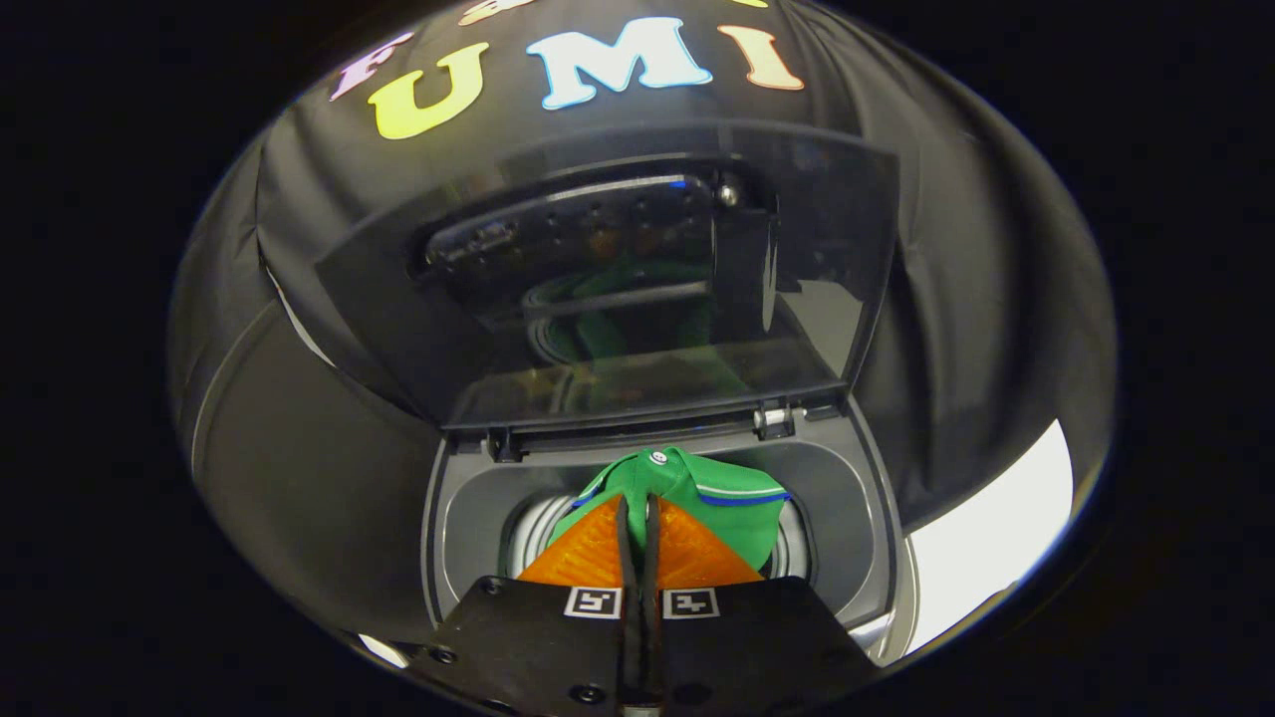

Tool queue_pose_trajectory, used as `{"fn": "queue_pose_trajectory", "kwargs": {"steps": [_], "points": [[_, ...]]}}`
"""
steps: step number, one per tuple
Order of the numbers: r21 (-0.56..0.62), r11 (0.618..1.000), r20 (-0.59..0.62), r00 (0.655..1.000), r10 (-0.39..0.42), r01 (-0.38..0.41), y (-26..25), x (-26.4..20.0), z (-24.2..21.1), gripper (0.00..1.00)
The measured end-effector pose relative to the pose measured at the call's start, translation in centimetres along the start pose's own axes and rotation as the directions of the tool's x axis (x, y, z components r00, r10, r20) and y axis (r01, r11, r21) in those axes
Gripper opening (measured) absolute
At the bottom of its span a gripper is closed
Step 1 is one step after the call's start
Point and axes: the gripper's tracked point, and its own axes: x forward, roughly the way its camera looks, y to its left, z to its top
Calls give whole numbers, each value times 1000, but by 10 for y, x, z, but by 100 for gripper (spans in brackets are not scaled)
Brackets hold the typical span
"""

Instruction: Put the clothes into the washing machine and then close the washing machine lid.

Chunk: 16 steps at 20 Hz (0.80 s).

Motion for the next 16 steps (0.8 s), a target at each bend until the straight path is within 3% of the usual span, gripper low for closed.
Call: {"fn": "queue_pose_trajectory", "kwargs": {"steps": [13, 16], "points": [[20, 999, -112, 993, -37, 40, -1, 48, -45, 1], [47, 999, -205, 978, 29, -19, 6, 50, -64, 8]]}}
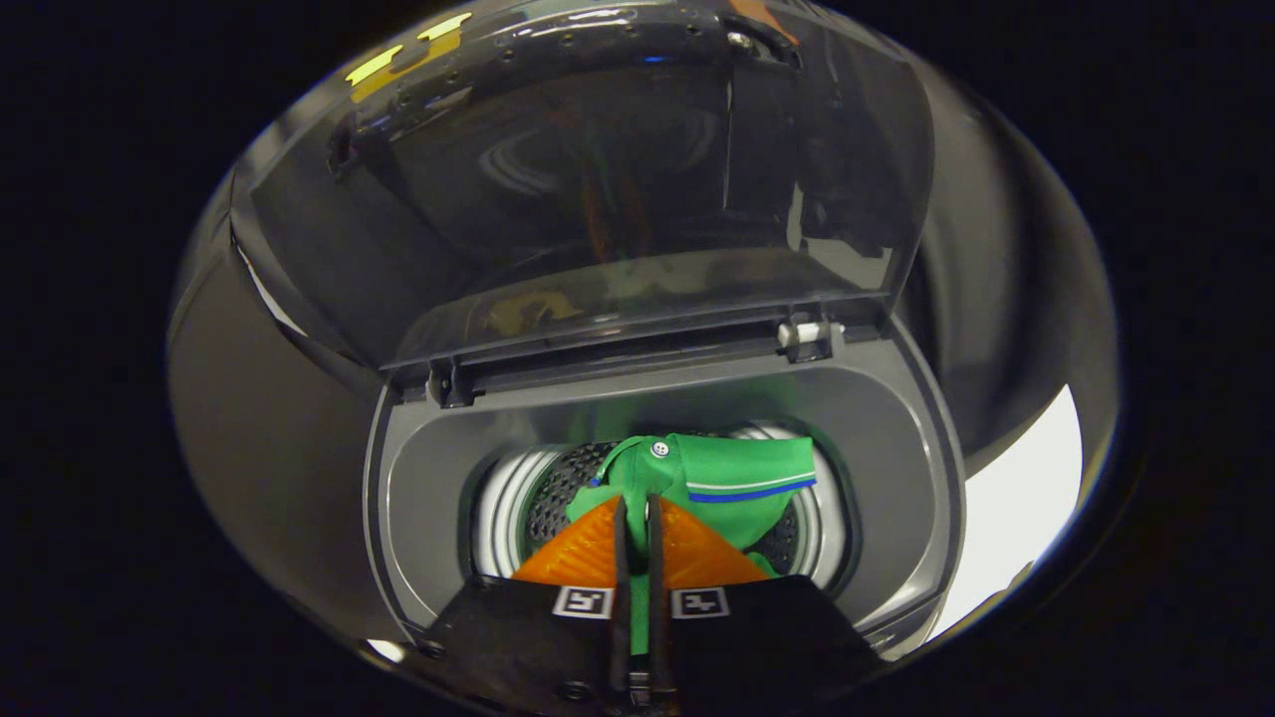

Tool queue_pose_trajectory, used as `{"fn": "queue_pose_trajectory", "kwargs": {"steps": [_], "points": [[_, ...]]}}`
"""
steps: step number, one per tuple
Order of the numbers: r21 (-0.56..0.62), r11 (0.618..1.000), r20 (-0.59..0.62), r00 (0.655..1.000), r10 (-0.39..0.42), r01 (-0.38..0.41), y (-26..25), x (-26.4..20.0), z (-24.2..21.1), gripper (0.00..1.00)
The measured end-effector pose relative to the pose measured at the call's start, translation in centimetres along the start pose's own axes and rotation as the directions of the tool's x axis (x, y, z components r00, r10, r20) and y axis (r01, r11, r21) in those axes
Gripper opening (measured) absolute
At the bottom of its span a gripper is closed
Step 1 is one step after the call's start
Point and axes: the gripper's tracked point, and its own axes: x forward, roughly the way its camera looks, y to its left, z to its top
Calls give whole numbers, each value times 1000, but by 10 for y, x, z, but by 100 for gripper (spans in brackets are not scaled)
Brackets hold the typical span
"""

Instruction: Put the clothes into the washing machine and then close the washing machine lid.

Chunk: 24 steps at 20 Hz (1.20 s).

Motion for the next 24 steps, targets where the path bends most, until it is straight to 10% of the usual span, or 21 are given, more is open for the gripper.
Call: {"fn": "queue_pose_trajectory", "kwargs": {"steps": [3, 13, 24], "points": [[-7, 998, -42, 998, -55, 55, -16, 11, -14, 98], [-27, 1000, 31, 1000, 0, 0, -15, -22, 12, 98], [-96, 995, 237, 971, 42, -20, -17, -158, 114, 98]]}}
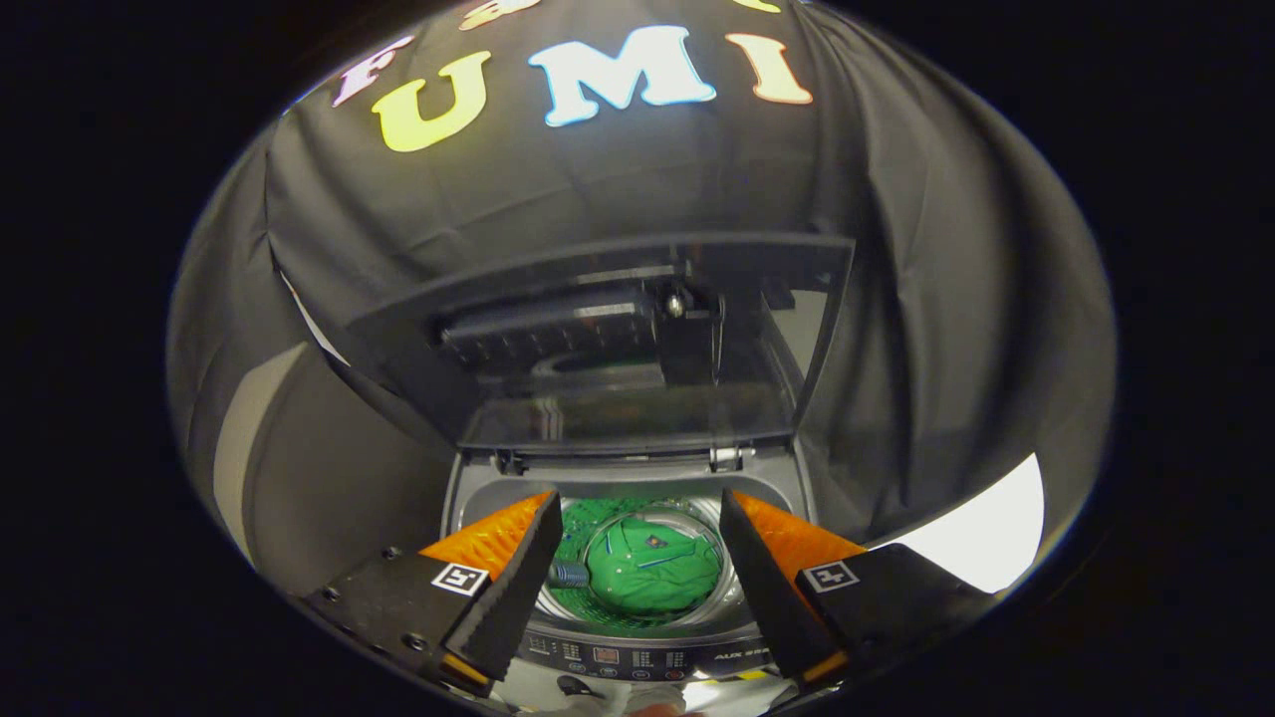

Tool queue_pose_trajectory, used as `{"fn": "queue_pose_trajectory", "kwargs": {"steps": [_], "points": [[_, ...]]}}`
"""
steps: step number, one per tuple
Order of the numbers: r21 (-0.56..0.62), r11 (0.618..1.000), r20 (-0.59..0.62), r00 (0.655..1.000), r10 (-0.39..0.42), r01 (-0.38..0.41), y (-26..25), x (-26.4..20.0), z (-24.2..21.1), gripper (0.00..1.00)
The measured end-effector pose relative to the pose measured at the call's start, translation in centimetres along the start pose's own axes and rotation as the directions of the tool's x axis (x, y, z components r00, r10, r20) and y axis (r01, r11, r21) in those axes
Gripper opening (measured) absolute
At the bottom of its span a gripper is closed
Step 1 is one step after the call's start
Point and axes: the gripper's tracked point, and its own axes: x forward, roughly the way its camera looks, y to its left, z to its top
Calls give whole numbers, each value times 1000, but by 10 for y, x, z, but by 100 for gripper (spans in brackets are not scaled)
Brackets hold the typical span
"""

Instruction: Put the clothes into the washing machine and then close the washing machine lid.

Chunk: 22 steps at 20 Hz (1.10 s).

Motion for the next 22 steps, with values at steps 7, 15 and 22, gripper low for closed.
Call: {"fn": "queue_pose_trajectory", "kwargs": {"steps": [7, 15, 22], "points": [[-15, 999, 85, 996, 41, -40, 23, -37, 70, 98], [-13, 998, 137, 989, 55, -54, 54, -26, 153, 98], [-50, 999, 77, 997, 20, -17, 70, 40, 178, 98]]}}
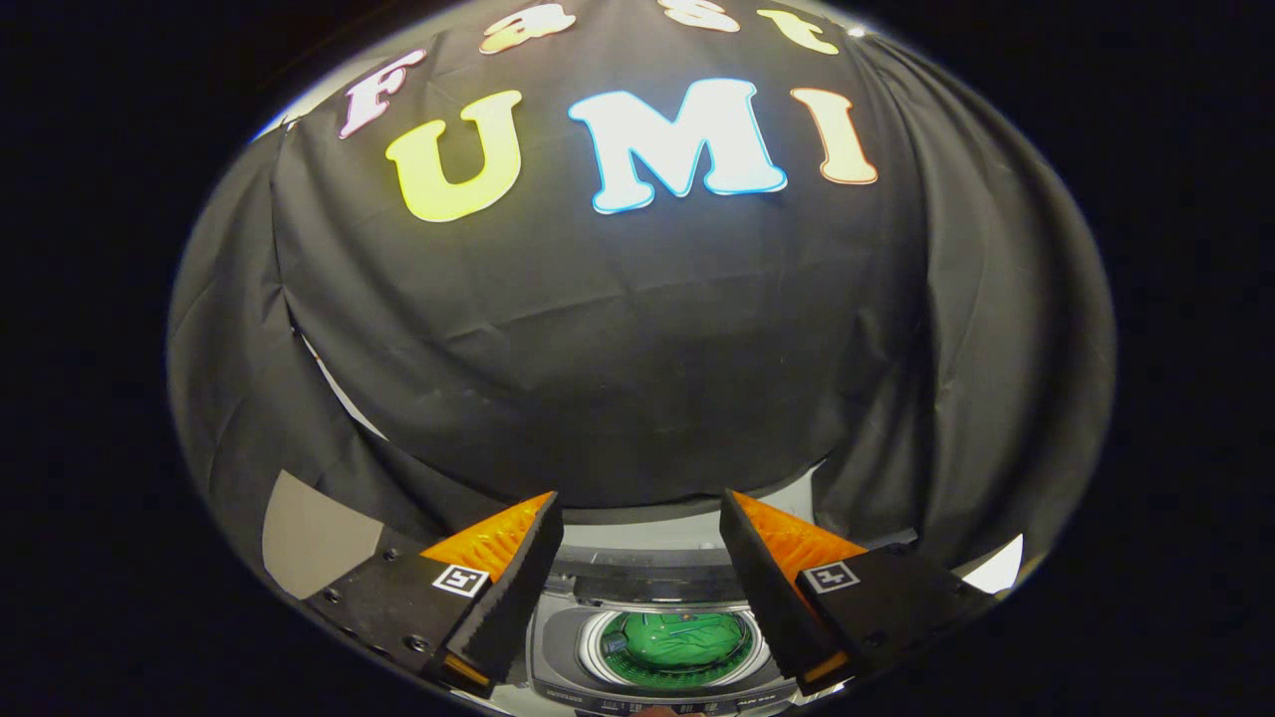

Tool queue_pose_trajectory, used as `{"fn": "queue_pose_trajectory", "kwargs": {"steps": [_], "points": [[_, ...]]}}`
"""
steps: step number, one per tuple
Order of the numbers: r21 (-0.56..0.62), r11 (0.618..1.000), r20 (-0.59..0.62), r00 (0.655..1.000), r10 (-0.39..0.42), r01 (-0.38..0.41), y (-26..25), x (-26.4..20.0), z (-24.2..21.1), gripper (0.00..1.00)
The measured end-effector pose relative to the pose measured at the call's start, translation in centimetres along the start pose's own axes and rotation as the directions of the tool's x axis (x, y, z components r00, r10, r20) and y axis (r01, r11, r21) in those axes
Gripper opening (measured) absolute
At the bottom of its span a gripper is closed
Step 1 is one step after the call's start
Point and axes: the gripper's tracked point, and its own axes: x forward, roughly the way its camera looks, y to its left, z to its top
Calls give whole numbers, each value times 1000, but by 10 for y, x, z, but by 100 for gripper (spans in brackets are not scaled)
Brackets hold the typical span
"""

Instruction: Put the clothes into the washing machine and then close the washing machine lid.

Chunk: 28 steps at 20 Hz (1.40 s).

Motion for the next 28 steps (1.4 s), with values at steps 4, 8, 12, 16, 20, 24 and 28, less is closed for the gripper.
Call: {"fn": "queue_pose_trajectory", "kwargs": {"steps": [4, 8, 12, 16, 20, 24, 28], "points": [[-26, 999, -44, 998, -42, 41, -7, 21, -10, 98], [-37, 998, -77, 995, -58, 56, -6, 40, -21, 99], [-45, 996, -118, 990, -75, 70, -11, 51, -46, 98], [-44, 997, -84, 995, -61, 58, -12, 48, -46, 99], [-54, 997, -42, 998, -49, 47, -10, 38, -54, 99], [-60, 997, 17, 999, -52, 53, -9, 22, -65, 99], [-69, 995, 97, 993, -61, 68, -5, 4, -82, 100]]}}
